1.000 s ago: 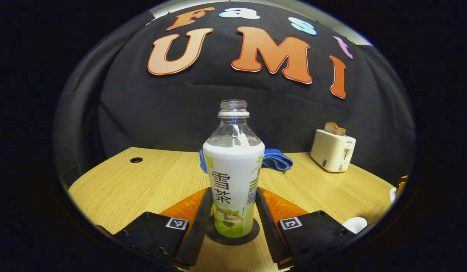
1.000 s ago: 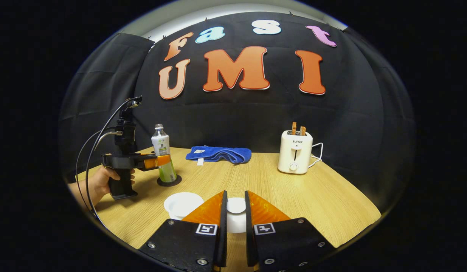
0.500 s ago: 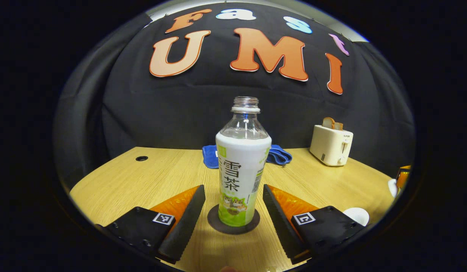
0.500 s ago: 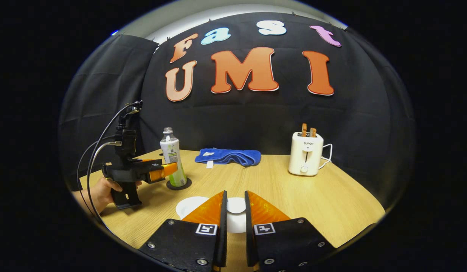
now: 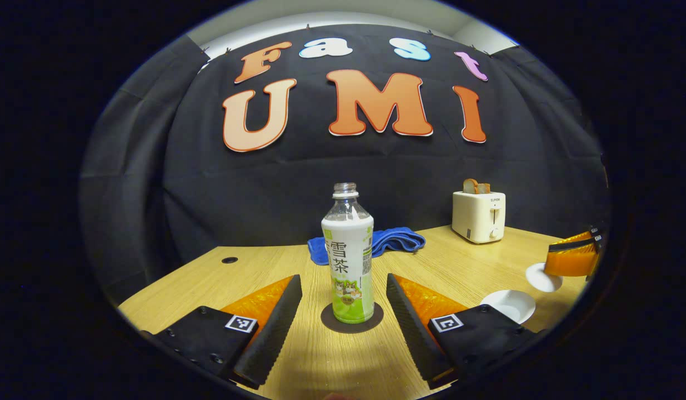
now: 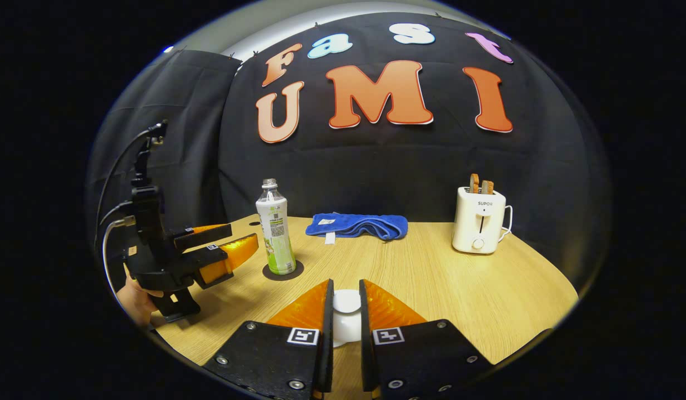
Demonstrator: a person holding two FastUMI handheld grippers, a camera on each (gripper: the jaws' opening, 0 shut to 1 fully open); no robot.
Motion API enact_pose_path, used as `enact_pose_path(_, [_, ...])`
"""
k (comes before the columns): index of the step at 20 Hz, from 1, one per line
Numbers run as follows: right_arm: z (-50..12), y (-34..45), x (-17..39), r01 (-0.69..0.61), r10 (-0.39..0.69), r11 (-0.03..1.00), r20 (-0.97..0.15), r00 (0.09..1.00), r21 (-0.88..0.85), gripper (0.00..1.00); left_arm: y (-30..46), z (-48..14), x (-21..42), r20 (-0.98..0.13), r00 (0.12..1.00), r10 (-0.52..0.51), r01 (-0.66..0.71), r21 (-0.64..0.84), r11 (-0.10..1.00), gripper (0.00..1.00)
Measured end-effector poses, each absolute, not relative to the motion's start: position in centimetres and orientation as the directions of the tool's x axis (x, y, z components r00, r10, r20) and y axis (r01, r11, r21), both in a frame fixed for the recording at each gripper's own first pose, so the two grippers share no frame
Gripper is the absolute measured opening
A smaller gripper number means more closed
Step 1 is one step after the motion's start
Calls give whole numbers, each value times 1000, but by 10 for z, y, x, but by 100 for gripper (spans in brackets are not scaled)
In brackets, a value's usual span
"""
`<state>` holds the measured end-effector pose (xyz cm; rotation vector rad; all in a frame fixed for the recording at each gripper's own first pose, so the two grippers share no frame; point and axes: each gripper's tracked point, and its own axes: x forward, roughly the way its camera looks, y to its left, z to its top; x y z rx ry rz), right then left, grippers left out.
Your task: Open the teacup lid with one hand, grasp the water bottle and pour water into the teacup with the other hand; after pouring, place the water bottle on the coaster and then close the teacup lid.
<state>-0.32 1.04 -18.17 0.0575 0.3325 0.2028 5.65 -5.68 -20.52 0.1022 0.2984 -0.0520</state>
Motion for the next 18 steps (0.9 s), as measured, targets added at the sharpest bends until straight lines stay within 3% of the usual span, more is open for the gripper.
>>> enact_pose_path(18, [-220, 45, 10, -223, 243, 970, -411, 879, 97, 21, -46, -193, 30, -250, 968, -9, 41, 124, 991, 98])
